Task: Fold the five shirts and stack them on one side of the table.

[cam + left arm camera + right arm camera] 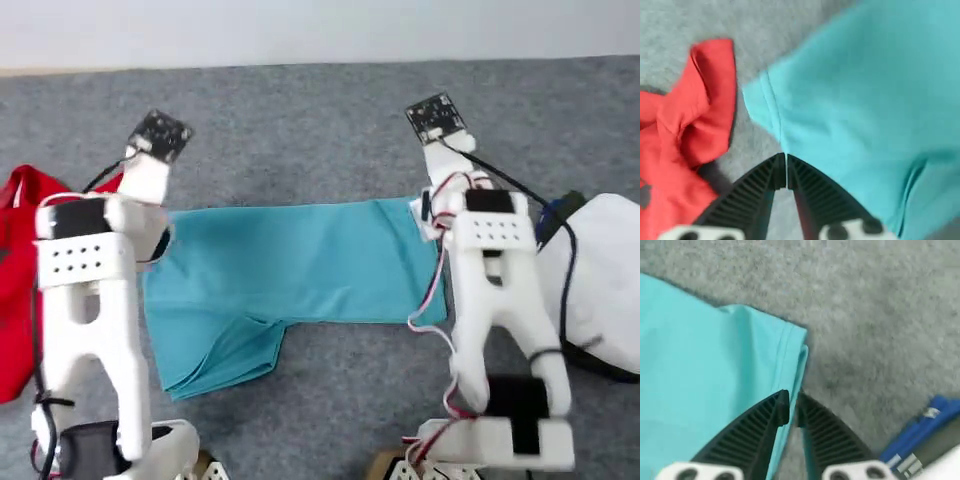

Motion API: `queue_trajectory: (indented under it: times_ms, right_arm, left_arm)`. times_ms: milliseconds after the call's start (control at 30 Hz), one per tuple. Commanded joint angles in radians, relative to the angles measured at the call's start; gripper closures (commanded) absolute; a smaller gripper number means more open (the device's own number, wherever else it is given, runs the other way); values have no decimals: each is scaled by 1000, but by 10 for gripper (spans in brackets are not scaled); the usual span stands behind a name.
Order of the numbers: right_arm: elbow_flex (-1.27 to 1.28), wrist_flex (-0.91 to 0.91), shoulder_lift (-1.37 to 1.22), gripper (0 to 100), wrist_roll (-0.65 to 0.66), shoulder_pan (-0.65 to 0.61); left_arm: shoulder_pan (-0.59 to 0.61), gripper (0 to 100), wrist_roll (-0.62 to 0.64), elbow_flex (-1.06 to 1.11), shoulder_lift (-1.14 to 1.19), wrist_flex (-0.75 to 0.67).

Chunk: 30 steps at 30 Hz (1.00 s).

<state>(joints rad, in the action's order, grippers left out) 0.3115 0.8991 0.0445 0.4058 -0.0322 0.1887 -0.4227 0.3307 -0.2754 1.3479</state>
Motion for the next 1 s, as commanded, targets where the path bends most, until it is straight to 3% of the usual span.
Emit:
queue_trajectory:
  times_ms: [0,200,400,700,967]
  right_arm:
    - [-153,-25,-122,988,-38,-13]
    - [-396,-1,-354,988,-95,-24]
    - [-580,70,-532,988,-95,-48]
    - [-706,97,-707,988,-89,-22]
    - [-809,97,-797,988,-86,81]
  left_arm:
    - [-57,994,126,-4,74,-75]
    - [-83,994,147,-67,331,-75]
    - [-86,994,147,-191,485,15]
    - [-84,994,146,-257,618,55]
    - [-80,994,144,-257,637,54]
